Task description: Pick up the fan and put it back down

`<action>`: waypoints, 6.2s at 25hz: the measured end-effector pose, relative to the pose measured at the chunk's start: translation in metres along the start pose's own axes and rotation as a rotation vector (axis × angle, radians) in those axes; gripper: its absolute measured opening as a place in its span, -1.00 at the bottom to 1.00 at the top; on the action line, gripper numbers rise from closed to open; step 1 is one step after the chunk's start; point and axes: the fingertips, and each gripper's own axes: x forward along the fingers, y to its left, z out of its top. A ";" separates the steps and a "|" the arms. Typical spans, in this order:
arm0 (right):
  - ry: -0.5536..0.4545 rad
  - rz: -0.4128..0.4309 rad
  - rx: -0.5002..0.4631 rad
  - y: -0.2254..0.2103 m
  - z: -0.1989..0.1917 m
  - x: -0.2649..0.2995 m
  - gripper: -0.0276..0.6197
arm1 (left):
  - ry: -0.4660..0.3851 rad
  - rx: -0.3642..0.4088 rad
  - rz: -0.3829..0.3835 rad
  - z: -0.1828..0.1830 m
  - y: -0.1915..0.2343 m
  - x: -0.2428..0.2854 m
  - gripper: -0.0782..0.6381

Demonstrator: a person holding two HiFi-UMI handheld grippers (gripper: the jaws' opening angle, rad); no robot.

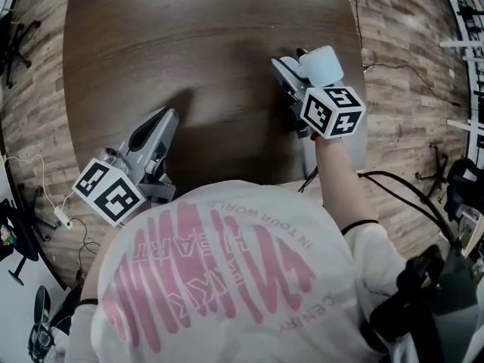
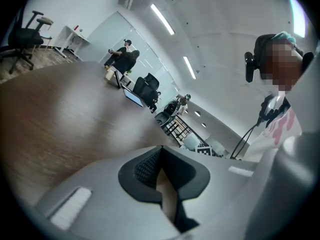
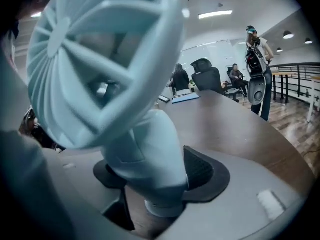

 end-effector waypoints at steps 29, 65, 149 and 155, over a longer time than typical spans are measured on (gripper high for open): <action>-0.046 -0.086 0.077 -0.015 0.011 -0.019 -0.27 | -0.052 -0.018 0.027 -0.008 -0.010 -0.029 -0.74; -0.159 0.129 -0.066 0.104 0.058 -0.118 -0.28 | -0.084 0.058 -0.124 0.007 -0.055 -0.013 -0.74; -0.135 0.272 -0.066 0.150 0.053 -0.126 -0.28 | -0.022 0.187 -0.137 0.002 -0.067 -0.006 -0.74; -0.122 0.287 -0.065 0.149 0.047 -0.125 -0.28 | -0.023 0.170 -0.093 -0.003 -0.062 -0.009 -0.74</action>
